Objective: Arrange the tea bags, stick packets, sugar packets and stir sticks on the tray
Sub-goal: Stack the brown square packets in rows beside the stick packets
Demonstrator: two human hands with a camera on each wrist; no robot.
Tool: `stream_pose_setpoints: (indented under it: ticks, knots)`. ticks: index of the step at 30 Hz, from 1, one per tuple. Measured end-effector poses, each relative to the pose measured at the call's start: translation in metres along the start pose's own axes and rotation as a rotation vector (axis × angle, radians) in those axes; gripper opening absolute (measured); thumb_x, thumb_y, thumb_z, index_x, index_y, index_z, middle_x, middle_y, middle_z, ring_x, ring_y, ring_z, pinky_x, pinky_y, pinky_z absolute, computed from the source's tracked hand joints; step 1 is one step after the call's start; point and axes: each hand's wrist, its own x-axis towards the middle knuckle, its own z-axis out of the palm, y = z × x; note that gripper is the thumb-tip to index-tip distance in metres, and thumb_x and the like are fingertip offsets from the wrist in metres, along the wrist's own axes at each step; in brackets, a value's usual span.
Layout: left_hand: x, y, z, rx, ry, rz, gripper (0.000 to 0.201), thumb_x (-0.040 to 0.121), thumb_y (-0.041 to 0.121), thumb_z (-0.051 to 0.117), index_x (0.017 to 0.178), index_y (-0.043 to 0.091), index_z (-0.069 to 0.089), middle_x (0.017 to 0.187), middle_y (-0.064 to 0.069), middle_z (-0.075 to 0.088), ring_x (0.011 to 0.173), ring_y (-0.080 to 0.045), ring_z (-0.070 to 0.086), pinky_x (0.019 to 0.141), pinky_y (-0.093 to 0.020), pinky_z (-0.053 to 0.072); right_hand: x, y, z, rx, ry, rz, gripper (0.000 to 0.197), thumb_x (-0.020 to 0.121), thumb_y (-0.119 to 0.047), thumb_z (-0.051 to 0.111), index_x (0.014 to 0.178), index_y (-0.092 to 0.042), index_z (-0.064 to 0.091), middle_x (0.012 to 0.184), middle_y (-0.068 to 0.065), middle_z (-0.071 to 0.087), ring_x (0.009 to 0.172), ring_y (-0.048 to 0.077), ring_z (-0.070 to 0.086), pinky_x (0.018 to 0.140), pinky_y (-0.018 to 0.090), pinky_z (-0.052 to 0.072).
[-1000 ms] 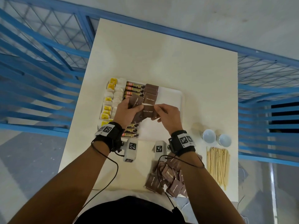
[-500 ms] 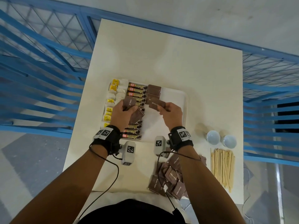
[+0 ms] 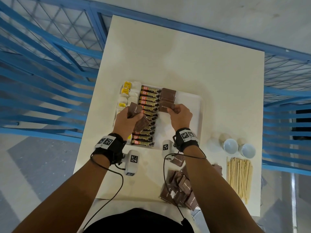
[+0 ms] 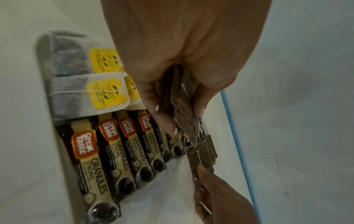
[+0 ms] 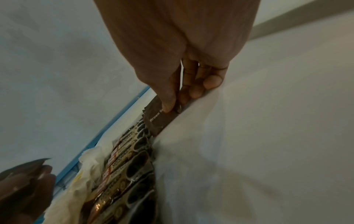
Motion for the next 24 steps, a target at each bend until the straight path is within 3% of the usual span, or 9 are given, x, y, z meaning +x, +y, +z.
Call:
stream_pose_setpoints:
  ticks: [2,8,12,15,18,24]
  knots:
    - [0.001,0.000,0.000,-0.005,-0.006,-0.005,0.021,0.088,0.020,0.078,0.107,0.020,0.070,0.105,-0.005,0.074,0.105,-0.030,0.069,0.099,-0.056,0.054,0.000,0.000,0.000,0.017,0.014,0.005,0.015,0.084,-0.022,0.080,0.093,-0.016,0.069,0.077,-0.008,0.065,0.067,-0.005,0.055,0.062,-0.003,0.036]
    - [-0.001,0.006,0.003,-0.017,-0.026,-0.014,0.026,0.089,0.021,0.078,0.112,0.017,0.069,0.108,-0.008,0.074,0.107,-0.030,0.069,0.097,-0.056,0.055,-0.003,0.001,-0.001,0.052,0.040,0.019,0.026,0.083,-0.025,0.081,0.101,-0.013,0.066,0.080,-0.007,0.067,0.069,-0.004,0.056,0.063,-0.003,0.035]
    - [-0.001,0.008,0.004,-0.046,-0.052,-0.038,0.045,0.072,0.046,0.081,0.108,0.022,0.070,0.105,-0.005,0.076,0.104,-0.030,0.071,0.094,-0.059,0.056,-0.006,0.004,-0.001,0.047,0.036,0.018,0.033,0.080,-0.029,0.084,0.103,-0.016,0.065,0.078,-0.010,0.066,0.071,-0.001,0.059,0.071,0.011,0.045]
    - [0.000,0.007,0.005,-0.066,-0.057,-0.041,0.052,0.065,0.052,0.079,0.108,0.024,0.071,0.105,-0.005,0.076,0.105,-0.029,0.071,0.093,-0.059,0.057,-0.007,0.006,0.000,0.032,0.005,0.006,0.041,0.074,-0.033,0.087,0.104,-0.020,0.062,0.080,-0.008,0.066,0.077,0.009,0.063,0.073,0.017,0.048]
    - [-0.001,0.008,0.005,-0.074,-0.067,-0.034,0.046,0.068,0.049,0.080,0.106,0.025,0.071,0.104,-0.006,0.075,0.105,-0.030,0.070,0.094,-0.060,0.056,-0.008,0.007,0.002,0.011,0.007,-0.011,0.044,0.071,-0.035,0.089,0.102,-0.021,0.061,0.081,-0.004,0.067,0.078,0.013,0.064,0.075,0.025,0.051]
    - [-0.004,0.008,0.004,-0.084,-0.058,-0.035,0.018,0.086,0.024,0.079,0.101,0.029,0.070,0.106,-0.008,0.074,0.107,-0.032,0.069,0.097,-0.060,0.055,-0.007,0.009,0.009,-0.079,0.022,-0.041,0.039,0.070,-0.040,0.087,0.093,-0.019,0.063,0.087,-0.003,0.065,0.084,0.017,0.061,0.080,0.033,0.052]
